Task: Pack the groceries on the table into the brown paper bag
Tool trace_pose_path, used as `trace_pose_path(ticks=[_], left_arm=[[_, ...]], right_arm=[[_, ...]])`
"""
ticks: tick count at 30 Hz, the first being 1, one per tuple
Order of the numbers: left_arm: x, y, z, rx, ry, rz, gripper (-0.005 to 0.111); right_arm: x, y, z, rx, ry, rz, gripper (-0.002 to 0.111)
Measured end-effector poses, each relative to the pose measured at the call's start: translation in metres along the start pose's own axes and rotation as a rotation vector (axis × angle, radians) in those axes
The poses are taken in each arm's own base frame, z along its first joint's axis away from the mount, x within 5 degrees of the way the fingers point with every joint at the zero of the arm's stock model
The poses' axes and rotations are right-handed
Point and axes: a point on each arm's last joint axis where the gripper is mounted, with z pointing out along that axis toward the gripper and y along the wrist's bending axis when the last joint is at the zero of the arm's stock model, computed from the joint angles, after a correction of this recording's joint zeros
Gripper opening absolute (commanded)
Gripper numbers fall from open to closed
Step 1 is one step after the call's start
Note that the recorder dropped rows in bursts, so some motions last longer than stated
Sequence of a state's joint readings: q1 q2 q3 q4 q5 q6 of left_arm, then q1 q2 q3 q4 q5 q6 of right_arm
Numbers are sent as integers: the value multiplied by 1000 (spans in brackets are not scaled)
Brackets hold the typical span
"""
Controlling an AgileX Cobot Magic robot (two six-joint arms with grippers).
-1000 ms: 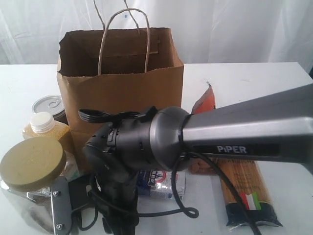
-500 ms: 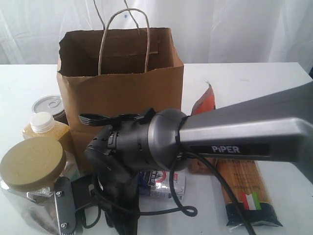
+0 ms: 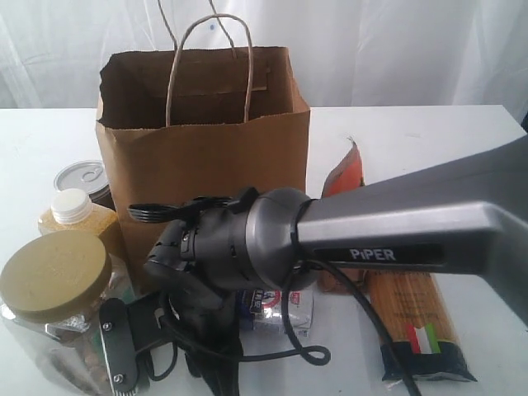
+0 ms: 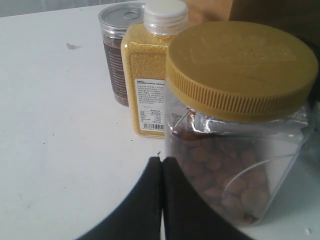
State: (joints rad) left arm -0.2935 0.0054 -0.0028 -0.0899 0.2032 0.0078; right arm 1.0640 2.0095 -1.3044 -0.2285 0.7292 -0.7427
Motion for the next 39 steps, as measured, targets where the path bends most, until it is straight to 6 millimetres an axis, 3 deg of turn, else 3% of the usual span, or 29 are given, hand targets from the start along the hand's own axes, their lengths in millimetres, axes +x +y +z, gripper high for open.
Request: trace_pose_path(ticks=[3,6,8,14,20,26,30,32,35,39], left_arm=[[0,0,0,0,0,0,0],[0,0,0,0,0,0,0],[0,0,0,0,0,0,0],[0,0,0,0,0,0,0],[0,0,0,0,0,0,0],[0,0,0,0,0,0,0],[0,0,0,0,0,0,0],[0,0,0,0,0,0,0],[0,0,0,0,0,0,0],[0,0,0,0,0,0,0]], right_arm=[[1,1,3,-10,13,-3,44],[1,1,3,-9,14,2,22],[1,1,3,-11,12,10,16],[-1,0,0,4,-8,79,15],[0,-3,-36,27,-72,167,15],[1,0,-85,39,-170,233,15],[-2,4,-133,136,-300,225,15],[-3,5,-167,217,-410,253,15],[0,-12,-223,395,-540,332,15],[4,-42,-266,639,-564,426,15]])
